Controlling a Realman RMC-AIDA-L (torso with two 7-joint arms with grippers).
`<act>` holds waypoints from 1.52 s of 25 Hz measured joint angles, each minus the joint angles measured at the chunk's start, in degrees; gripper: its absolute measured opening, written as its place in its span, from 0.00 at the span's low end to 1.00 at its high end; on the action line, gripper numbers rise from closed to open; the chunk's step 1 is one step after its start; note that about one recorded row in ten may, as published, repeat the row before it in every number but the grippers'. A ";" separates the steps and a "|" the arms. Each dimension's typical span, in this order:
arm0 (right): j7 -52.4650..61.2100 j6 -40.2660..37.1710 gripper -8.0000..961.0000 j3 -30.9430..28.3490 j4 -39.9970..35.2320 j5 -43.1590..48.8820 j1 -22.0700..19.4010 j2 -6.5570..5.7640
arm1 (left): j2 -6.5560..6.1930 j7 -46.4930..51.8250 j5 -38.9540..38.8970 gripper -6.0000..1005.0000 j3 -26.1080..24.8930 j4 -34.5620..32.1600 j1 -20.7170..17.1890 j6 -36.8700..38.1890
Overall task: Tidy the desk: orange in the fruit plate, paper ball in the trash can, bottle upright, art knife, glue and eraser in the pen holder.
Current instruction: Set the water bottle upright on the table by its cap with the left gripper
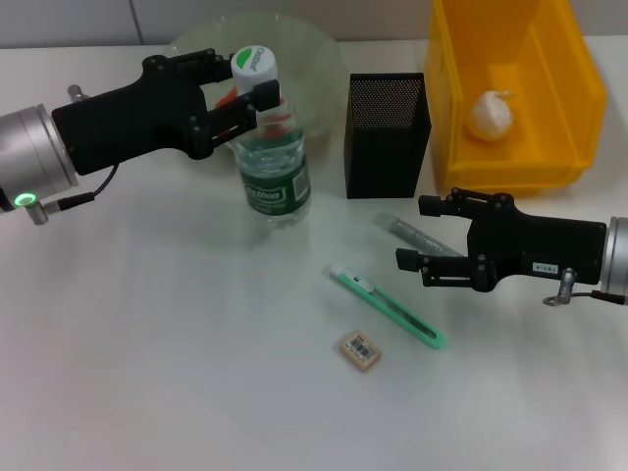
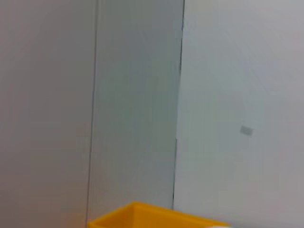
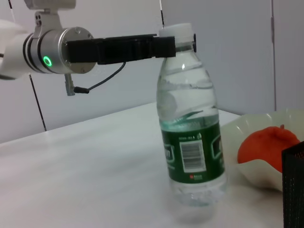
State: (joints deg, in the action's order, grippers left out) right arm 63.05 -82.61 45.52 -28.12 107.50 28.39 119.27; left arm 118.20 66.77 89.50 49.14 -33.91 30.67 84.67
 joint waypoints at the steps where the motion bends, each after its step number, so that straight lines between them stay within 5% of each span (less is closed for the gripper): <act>1: 0.00 0.00 0.86 0.00 0.01 0.03 0.00 0.00 | 0.02 -0.65 -0.61 0.46 -0.01 0.66 -0.08 -0.01; 14: -0.04 0.00 0.86 0.00 0.00 0.17 -0.01 0.00 | 0.32 -6.92 -3.86 0.46 -0.02 7.12 0.01 -0.57; 38: -0.13 0.00 0.86 0.00 0.00 0.17 -0.18 0.00 | -0.17 -7.36 -4.87 0.47 -2.66 7.42 -2.89 -1.18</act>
State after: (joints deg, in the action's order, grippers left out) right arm 62.93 -82.62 45.53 -28.12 107.67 28.21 119.26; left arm 118.04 59.41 84.63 46.48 -26.49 27.78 83.49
